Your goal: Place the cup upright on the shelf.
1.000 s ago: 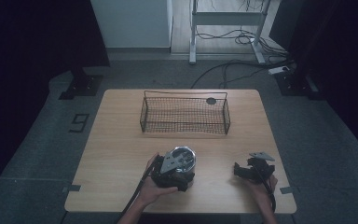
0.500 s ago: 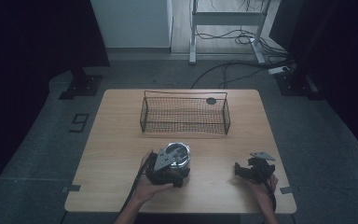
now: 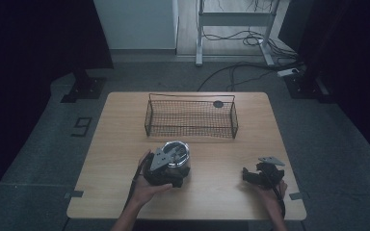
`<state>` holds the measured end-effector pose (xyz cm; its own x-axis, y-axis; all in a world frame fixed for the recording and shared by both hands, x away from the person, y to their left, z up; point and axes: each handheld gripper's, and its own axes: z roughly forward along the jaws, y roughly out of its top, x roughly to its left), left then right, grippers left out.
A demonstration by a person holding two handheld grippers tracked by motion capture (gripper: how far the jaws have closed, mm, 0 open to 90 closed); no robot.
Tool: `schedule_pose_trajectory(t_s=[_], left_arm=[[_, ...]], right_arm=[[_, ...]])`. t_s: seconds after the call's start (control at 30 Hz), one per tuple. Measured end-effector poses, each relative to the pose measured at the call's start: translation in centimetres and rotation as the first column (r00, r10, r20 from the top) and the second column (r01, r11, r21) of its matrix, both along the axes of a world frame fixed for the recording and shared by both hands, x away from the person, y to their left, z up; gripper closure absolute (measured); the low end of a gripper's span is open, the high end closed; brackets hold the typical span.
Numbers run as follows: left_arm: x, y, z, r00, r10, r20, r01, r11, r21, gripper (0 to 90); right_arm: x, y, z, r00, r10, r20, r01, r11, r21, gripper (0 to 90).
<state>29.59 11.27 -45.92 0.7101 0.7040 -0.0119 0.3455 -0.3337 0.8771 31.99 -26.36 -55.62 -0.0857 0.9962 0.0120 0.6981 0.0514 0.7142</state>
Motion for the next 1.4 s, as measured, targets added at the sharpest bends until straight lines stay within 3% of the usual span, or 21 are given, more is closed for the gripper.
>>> schedule_pose_trajectory(t_s=[1.03, 1.4], left_arm=[[2.2, 1.7, 1.6, 0.998, 0.063, 0.006, -0.063, 0.9977, -0.024, 4.0], [3.3, 2.0, 2.9, 0.9968, 0.076, 0.024, -0.076, 0.997, -0.019, 4.0]], right_arm=[[0.0, 0.0, 0.0, 1.0, -0.001, 0.0, 0.001, 1.0, 0.0, 0.4], [0.0, 0.0, 0.0, 1.0, -0.003, 0.001, 0.003, 1.0, 0.001, 0.4]])
